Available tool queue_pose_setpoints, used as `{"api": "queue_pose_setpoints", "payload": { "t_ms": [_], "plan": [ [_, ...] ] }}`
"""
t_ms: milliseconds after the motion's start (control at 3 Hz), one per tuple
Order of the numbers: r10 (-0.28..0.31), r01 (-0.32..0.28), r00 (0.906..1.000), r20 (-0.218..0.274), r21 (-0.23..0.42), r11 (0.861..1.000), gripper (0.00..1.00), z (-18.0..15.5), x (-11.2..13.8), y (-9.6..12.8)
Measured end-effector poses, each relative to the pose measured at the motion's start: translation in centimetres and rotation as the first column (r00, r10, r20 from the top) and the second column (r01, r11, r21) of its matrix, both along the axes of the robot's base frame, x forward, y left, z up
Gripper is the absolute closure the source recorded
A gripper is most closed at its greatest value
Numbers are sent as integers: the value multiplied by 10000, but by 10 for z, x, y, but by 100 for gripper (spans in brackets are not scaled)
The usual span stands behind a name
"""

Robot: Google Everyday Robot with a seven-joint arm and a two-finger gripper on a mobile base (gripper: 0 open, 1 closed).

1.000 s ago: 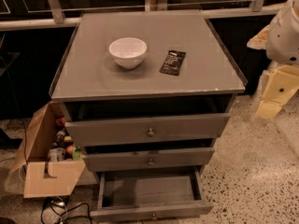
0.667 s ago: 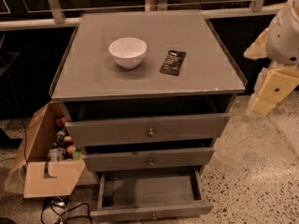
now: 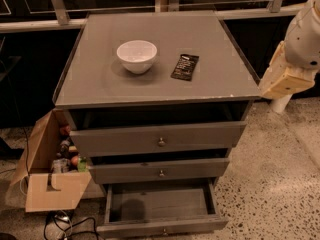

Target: Close bottom drawer

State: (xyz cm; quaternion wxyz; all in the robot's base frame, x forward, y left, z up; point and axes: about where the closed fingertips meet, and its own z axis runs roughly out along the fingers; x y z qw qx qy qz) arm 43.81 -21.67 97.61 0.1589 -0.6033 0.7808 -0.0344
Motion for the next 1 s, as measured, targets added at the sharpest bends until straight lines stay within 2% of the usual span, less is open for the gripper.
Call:
{"api": "queue_pose_setpoints", "payload": {
  "t_ms": [333,667,1000],
  "plan": [
    [0,0,10000,0,0,10000,91,0,0,0],
    [0,0,10000,2,-1,10000,100,0,0,0],
    [130,-118,9986,519,-243,9996,100,18,9,7]
  ]
}}
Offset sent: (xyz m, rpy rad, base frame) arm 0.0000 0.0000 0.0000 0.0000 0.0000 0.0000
